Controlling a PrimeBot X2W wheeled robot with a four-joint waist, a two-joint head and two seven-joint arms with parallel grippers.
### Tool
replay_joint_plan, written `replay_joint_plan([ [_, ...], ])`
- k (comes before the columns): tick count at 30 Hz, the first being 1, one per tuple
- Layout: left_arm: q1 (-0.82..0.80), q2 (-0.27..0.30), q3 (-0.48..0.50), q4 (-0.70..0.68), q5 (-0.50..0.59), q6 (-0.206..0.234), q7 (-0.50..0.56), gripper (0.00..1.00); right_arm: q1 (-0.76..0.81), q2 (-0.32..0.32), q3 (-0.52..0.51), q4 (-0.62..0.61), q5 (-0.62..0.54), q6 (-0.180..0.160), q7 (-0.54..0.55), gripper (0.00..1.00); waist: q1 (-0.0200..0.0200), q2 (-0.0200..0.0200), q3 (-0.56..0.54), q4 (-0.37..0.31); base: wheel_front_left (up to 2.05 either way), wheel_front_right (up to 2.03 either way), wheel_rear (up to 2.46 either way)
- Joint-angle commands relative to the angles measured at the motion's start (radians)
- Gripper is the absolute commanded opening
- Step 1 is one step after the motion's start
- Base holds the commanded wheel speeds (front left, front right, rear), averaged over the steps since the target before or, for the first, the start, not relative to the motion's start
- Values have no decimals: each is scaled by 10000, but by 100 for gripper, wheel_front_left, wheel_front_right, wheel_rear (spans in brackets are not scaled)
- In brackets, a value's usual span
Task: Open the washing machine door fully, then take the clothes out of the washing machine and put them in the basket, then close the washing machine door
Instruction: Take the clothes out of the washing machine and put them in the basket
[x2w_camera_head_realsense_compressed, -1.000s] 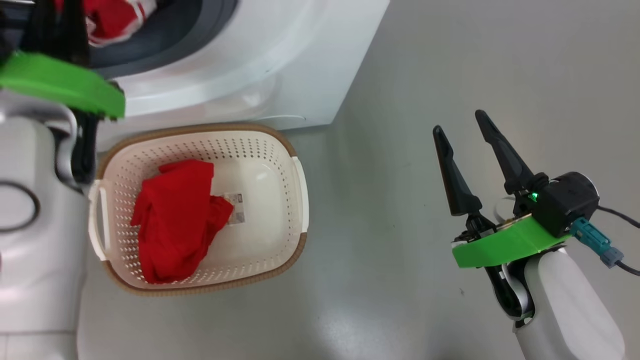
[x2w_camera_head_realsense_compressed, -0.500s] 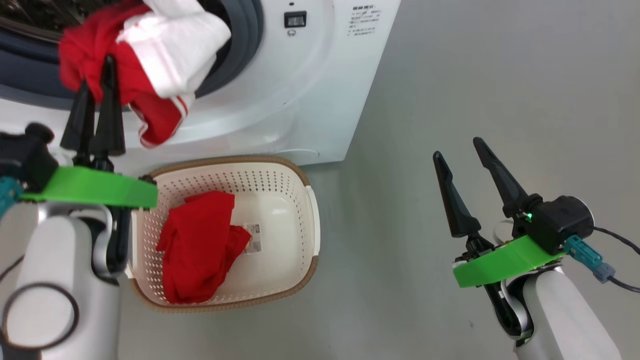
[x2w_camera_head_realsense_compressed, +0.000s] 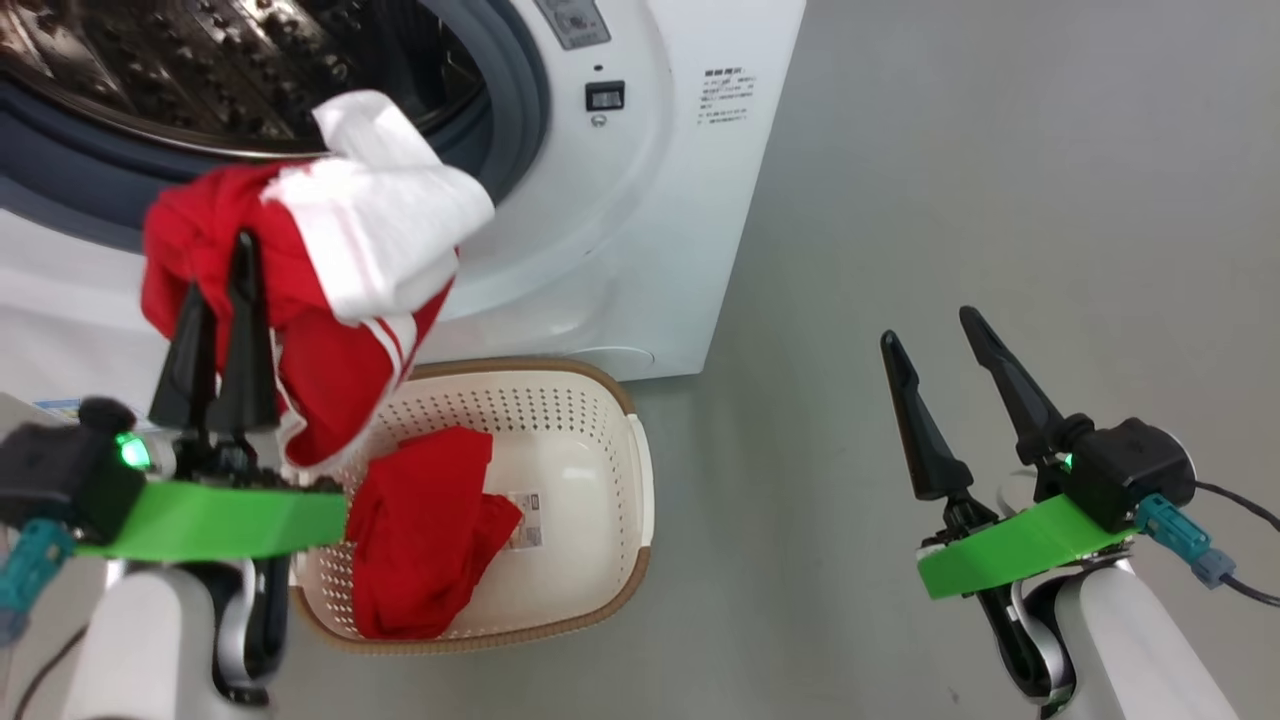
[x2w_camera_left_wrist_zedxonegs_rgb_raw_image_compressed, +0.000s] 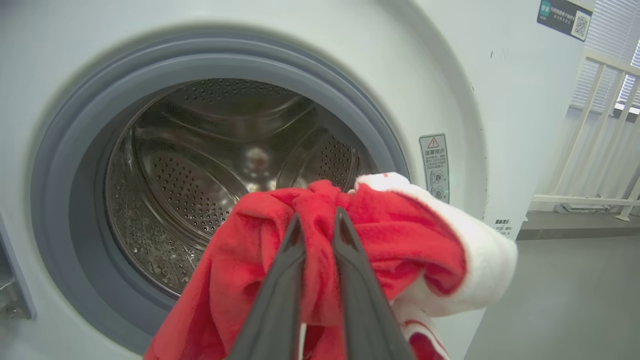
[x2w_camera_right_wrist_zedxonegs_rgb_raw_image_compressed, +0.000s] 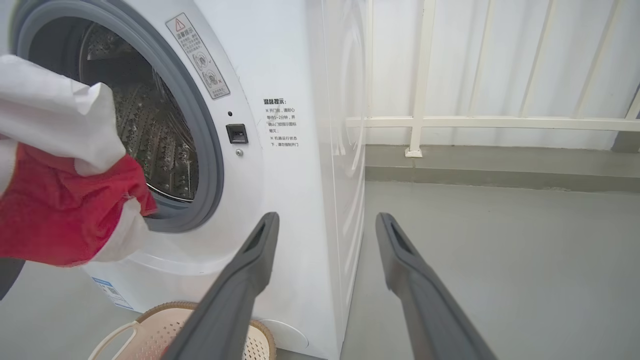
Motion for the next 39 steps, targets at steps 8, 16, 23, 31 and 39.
replay_joint_plan([
  [8,822,-57,72,-451,-420,166,448,0,160,26,235,-216,141,63,-63,100,0,0,-152,181,0,0,0],
  [16,319,-229,-81,2008,-979,50,467,0,-55,26,366,-257,153,63,-63,100,0,0,317,74,0,0,0],
  [23,-777,-290,-224,5111,-1311,-77,615,0,-208,26,548,-233,224,63,-63,100,0,0,735,-161,0,0,0],
  [31,-2298,-240,-149,8494,-1737,-164,1217,0,-463,26,730,-226,315,63,-63,100,0,0,1258,-504,0,0,0],
  [39,-3521,32,-290,10657,-1949,-333,2077,0,-848,26,959,-331,557,63,-63,100,0,0,1907,-955,0,0,0],
])
